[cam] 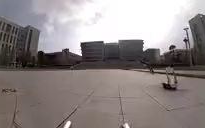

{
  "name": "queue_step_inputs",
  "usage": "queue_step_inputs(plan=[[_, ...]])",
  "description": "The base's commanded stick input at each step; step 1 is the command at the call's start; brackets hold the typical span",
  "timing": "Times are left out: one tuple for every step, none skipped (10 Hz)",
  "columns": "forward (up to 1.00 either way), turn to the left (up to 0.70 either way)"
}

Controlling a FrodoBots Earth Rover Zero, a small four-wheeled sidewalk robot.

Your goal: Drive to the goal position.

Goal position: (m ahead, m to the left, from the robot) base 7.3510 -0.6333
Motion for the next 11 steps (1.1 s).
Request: queue_step_inputs(plan=[[0.60,0.00],[0.60,0.00],[0.60,0.00],[0.60,0.00],[0.60,0.00],[0.60,0.00],[0.60,0.00],[0.60,0.00],[0.60,0.00],[0.60,0.00],[0.60,0.00]])
